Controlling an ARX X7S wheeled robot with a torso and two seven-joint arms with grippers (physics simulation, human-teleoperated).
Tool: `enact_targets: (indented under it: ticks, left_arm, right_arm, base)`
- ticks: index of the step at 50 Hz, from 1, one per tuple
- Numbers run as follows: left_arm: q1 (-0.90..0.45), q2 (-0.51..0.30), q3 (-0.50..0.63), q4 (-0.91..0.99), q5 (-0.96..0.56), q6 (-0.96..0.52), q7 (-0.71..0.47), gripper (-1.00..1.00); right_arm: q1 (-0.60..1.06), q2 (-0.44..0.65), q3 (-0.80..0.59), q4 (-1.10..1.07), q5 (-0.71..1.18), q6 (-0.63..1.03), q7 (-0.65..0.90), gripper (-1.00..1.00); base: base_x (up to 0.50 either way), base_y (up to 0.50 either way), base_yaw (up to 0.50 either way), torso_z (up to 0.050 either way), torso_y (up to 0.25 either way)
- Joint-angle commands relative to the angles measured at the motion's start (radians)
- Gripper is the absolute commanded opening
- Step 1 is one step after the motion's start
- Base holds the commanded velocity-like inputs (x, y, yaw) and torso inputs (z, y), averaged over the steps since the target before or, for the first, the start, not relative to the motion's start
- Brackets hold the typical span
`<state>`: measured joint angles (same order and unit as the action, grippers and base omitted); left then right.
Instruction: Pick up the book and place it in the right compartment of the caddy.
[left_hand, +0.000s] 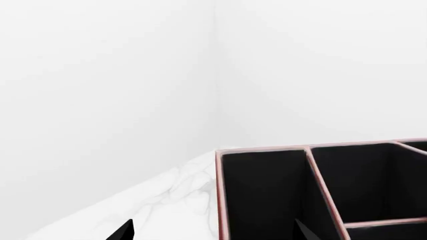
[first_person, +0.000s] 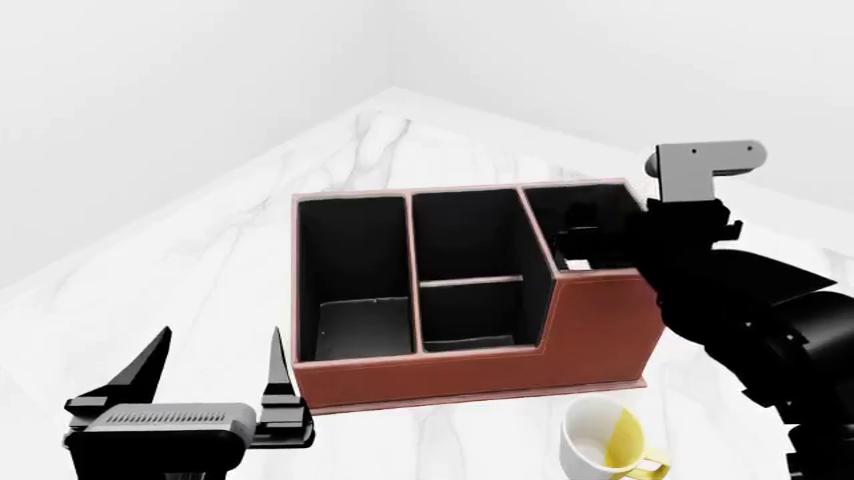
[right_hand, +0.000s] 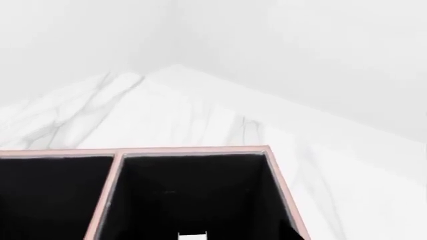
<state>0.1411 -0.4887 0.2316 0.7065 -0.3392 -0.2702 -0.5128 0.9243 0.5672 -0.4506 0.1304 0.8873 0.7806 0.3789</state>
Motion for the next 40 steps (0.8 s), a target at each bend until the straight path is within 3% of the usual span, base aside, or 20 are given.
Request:
enact_targets:
  ticks: [1, 21, 40]
  left_arm:
    - [-0.001, -0.001, 0.003, -0.001, 0.0, 0.0, -0.003, 1.0]
    - [0.004, -0.005, -0.004, 0.008, -0.012, 0.012, -0.005, 1.0]
    - [0.014, -0.008, -0.003, 0.016, -0.005, 0.046, -0.002, 1.0]
  right_arm:
    - [-0.002, 0.006, 0.018, -0.029, -0.007, -0.029, 0.013, 1.0]
    - [-0.132, 0.045, 0.187, -0.35, -0.073, -0.374, 0.066, 1.0]
    - [-0.249, 0.181, 0.302, -0.652, -0.037, -0.402, 0.16, 1.0]
  base:
    - [0.0, 0.0, 0.0, 0.0, 0.0]
    - [0.0, 0.0, 0.0, 0.0, 0.0]
    - [0.0, 0.0, 0.0, 0.0, 0.0]
